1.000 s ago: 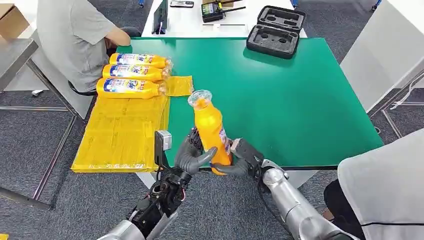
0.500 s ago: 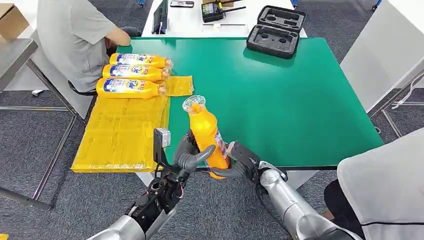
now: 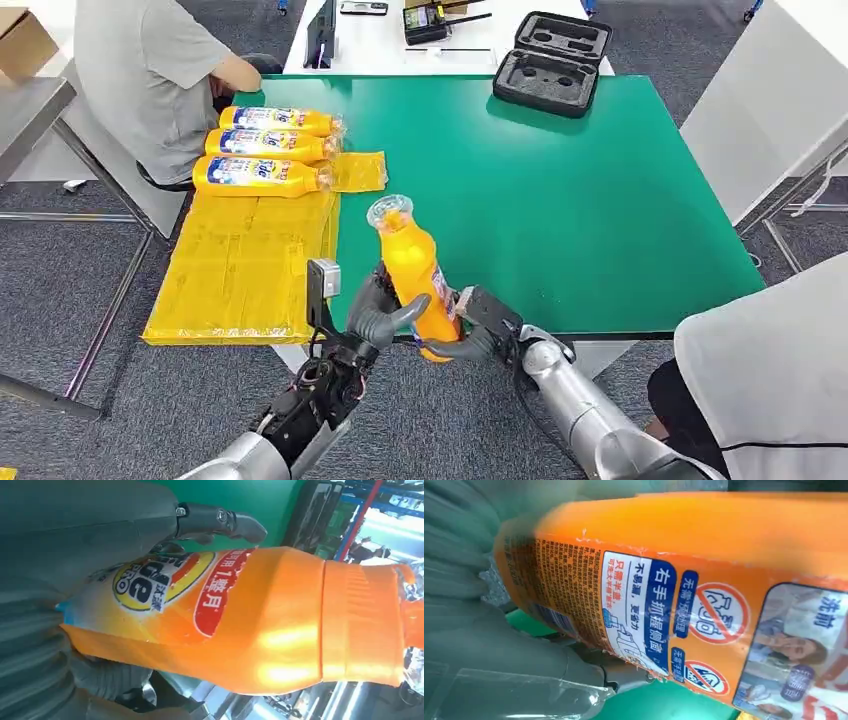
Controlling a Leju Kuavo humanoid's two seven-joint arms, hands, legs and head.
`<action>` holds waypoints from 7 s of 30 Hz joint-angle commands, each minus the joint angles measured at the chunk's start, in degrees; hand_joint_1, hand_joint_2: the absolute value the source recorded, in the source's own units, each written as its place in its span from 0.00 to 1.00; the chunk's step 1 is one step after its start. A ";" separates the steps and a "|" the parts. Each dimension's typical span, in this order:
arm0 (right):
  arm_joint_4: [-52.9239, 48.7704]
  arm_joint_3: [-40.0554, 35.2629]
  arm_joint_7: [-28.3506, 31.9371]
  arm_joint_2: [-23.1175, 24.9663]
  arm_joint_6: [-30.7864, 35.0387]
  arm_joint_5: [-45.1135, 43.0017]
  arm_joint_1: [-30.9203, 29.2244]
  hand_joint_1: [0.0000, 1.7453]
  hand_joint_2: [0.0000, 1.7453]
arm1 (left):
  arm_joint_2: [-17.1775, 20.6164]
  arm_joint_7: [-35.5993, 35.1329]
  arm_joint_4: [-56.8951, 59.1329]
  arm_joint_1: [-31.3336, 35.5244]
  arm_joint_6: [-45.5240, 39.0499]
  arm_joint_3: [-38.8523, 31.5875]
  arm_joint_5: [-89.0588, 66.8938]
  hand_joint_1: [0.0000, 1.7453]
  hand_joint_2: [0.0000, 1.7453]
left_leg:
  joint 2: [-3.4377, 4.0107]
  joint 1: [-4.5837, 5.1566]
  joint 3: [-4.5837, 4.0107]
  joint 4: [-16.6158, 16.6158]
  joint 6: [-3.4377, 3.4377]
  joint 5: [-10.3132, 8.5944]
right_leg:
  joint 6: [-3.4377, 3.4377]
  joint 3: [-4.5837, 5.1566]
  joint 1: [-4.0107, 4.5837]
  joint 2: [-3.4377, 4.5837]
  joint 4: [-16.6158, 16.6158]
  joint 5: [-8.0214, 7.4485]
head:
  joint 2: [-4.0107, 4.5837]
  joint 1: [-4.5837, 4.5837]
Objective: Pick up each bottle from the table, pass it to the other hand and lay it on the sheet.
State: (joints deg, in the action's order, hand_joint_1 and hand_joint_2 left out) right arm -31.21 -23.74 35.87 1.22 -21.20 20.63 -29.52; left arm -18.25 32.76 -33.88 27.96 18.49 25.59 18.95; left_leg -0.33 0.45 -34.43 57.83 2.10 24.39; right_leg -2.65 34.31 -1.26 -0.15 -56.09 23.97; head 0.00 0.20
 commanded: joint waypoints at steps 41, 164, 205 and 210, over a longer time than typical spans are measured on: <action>-0.42 -2.96 -1.20 0.99 0.43 -1.73 -0.28 1.00 1.00 | 2.64 -1.47 -5.68 -4.29 -2.57 -5.29 -2.55 0.00 1.00 | 0.14 -0.08 0.12 0.01 -0.12 0.08 | 0.12 -0.10 0.09 0.12 0.02 0.02 | 0.00 0.00; -10.48 7.21 -4.89 -2.66 5.09 -4.26 7.13 0.00 0.00 | 5.36 2.89 -13.70 -5.64 -23.38 -5.44 -14.34 0.99 1.00 | 0.07 -0.08 0.16 0.00 -0.13 0.06 | 0.13 -0.13 0.09 0.06 0.03 0.03 | 0.00 -0.02; -12.66 5.43 1.18 1.96 8.56 -0.10 7.04 0.00 1.00 | 12.80 -36.63 -18.23 2.96 -58.49 -9.38 -108.95 0.76 1.00 | 0.05 -0.12 0.16 0.02 -0.15 0.05 | 0.14 -0.15 0.12 0.03 -0.03 0.06 | 0.00 -0.04; -20.80 4.54 -0.36 2.32 8.39 -0.13 9.58 0.00 1.00 | 13.22 -42.33 -7.32 8.08 -58.49 -1.92 -108.95 0.77 1.00 | -0.11 -0.10 0.08 0.01 -0.14 -0.02 | 0.13 -0.10 0.10 -0.13 -0.04 0.05 | 0.00 -0.04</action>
State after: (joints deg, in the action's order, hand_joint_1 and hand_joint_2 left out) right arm -43.41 -16.55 36.98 2.82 -12.85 19.93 -20.86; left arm -10.25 -2.80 -59.86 26.29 -37.90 8.57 -89.64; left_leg -0.34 0.43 -34.41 57.83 2.09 24.37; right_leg -2.64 34.32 -1.23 -0.16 -56.10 23.97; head 0.00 0.15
